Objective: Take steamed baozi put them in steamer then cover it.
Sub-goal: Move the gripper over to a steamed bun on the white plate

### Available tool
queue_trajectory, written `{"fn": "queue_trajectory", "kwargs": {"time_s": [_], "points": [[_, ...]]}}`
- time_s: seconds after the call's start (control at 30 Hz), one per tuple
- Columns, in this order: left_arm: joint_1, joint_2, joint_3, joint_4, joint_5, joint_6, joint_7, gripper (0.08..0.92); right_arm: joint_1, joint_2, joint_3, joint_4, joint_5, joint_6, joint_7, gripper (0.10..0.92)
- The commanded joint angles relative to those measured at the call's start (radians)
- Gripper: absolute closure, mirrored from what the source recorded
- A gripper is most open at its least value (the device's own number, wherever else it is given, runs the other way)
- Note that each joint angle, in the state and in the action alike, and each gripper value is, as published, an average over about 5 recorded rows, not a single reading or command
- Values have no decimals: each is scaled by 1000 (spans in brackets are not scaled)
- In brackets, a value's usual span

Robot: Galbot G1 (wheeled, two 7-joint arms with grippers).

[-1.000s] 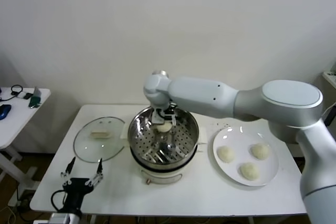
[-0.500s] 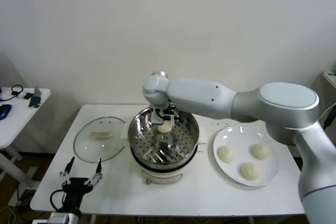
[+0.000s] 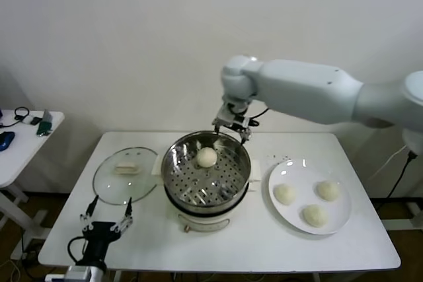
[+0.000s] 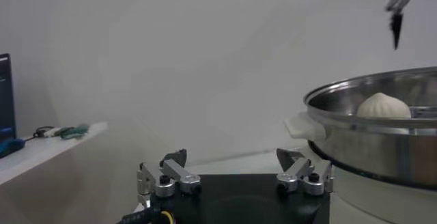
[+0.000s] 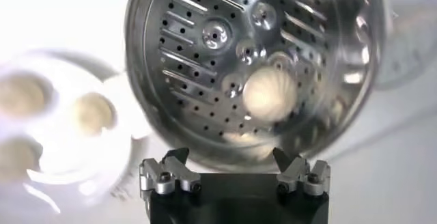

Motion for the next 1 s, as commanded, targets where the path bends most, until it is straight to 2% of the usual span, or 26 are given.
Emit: {"fn": "queue_trajectory", "kwargs": {"time_s": [0.03,0.2,0.37,0.73,1.0], "points": [[4,0,0,-1,6,-3,0,177,42,-301,-91,67,250,-300,146,203],[11,-2,-3,-1,9,-9,0,177,-108,-421,-60,145,219,-393,202,203],[15,-5,-4,-3,10,-8,0,177,-240,-448,-31,149,198,-414,193,203],[35,-12,-8,-1,13,-7,-1,177,-478,-362,82,-2,117,-411,184,203],[45,-14,-12,11,12,-10,-1,177,-540,-299,134,-87,99,-392,178,203]]}}
